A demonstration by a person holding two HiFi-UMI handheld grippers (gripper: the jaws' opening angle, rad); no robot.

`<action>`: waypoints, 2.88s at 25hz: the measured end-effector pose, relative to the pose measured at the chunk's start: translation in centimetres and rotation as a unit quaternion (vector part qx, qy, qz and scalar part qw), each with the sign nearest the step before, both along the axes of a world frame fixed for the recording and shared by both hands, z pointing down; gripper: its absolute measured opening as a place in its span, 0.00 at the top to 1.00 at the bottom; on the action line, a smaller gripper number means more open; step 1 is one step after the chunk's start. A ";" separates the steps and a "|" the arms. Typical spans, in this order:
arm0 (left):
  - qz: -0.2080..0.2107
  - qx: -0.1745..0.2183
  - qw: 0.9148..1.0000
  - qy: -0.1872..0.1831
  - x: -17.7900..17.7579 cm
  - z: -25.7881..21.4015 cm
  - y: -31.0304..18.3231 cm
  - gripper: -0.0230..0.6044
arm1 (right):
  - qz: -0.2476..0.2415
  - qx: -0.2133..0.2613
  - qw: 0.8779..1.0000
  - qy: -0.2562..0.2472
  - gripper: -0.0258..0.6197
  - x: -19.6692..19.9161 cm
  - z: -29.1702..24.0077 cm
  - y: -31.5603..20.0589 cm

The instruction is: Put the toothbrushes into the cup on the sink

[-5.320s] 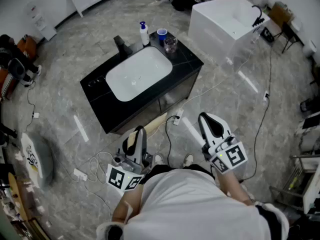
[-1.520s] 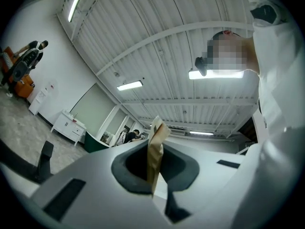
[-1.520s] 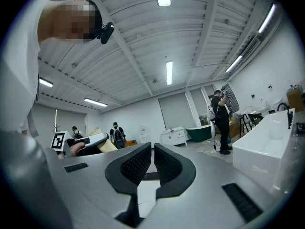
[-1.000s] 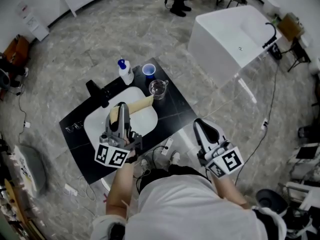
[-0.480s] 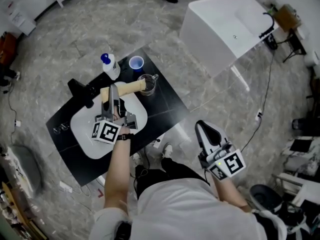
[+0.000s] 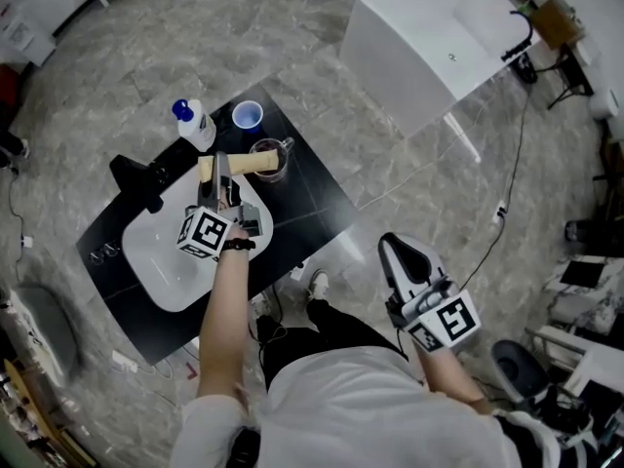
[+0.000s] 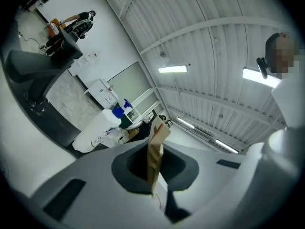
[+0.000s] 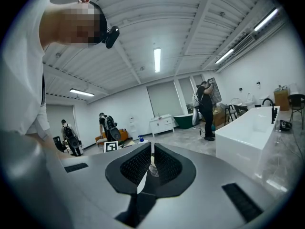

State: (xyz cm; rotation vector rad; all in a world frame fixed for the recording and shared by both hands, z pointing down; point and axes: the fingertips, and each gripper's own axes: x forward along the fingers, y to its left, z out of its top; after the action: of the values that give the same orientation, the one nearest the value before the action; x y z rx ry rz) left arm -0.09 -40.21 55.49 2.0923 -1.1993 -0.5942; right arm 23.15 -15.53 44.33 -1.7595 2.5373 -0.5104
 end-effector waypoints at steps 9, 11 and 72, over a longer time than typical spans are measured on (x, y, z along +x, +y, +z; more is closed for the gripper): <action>0.009 -0.041 0.999 -0.011 2.3 3.5 -0.9 0.96 | 0.011 -0.003 1.000 0.000 0.89 1.6 0.2 0.3; 0.012 -0.045 0.999 -0.008 2.6 3.8 -1.0 0.96 | 0.015 -0.004 1.000 0.000 0.89 1.9 0.3 0.4; -0.016 0.138 0.948 -0.286 -11.7 -14.7 21.7 0.96 | -0.033 0.094 0.995 -0.015 0.89 -6.7 -6.3 0.5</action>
State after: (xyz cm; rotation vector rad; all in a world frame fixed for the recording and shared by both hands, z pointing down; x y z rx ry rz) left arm -11.74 -18.55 40.75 2.5944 -1.5335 -0.1670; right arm 16.49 -15.07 38.05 -1.5972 2.5359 -0.2863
